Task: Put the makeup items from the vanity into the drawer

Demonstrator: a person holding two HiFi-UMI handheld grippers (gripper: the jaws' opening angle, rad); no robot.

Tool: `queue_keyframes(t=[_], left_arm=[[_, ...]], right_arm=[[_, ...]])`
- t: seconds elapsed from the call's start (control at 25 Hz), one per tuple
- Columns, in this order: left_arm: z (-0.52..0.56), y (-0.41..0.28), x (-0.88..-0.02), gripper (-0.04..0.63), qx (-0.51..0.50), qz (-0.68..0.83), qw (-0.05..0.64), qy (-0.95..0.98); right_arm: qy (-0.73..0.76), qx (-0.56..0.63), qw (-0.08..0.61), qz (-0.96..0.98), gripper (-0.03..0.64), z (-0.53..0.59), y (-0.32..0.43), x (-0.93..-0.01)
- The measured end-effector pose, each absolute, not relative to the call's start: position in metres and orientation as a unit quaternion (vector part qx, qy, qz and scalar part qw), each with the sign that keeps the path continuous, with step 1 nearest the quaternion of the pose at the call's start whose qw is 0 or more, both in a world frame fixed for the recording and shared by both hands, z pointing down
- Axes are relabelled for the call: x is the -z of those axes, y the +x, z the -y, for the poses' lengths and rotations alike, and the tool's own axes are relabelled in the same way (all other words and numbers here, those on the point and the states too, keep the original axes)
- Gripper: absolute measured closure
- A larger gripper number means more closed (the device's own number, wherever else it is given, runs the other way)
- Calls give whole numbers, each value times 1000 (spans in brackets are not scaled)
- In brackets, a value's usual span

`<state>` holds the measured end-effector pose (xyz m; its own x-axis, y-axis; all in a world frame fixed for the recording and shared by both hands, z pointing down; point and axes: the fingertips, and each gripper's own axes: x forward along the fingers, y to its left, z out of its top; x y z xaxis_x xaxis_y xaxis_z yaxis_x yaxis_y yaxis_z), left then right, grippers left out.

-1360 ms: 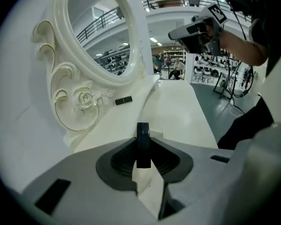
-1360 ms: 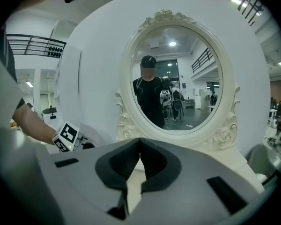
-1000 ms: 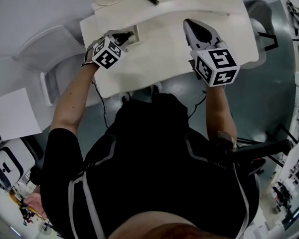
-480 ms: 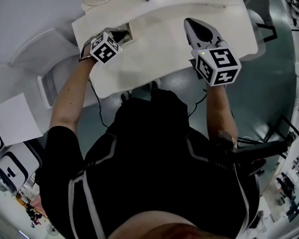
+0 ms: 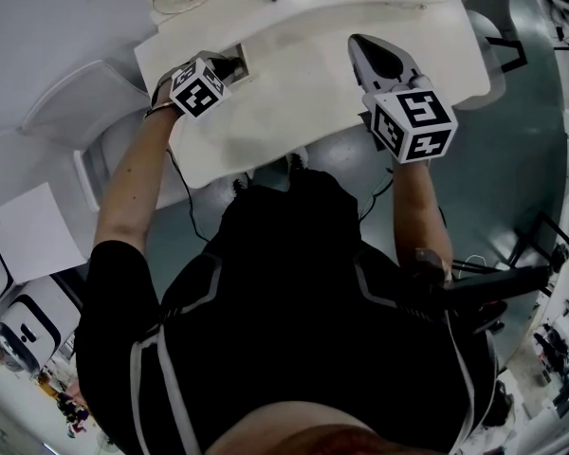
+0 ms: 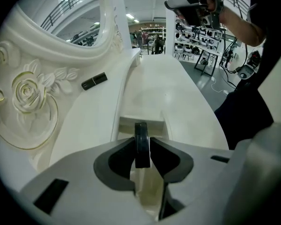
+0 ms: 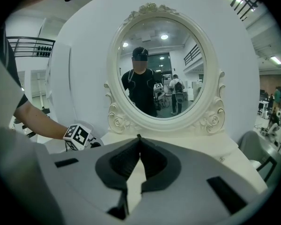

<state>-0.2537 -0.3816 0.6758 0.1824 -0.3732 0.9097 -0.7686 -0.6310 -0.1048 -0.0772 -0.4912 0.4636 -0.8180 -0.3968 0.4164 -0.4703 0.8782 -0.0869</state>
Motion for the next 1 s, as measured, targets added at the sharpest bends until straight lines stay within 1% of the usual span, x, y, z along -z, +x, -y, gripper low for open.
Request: queue_keyframes(t=[0.48,1.0], left_arm=[[387,-248,-672,500,-503,379,189,754],[384,-250,-647,499,-480,407,183,756]], right_arm=[[234,-97,196,947,611,489,-68,-467],[222,-91,183,953,611,483,-71,-454]])
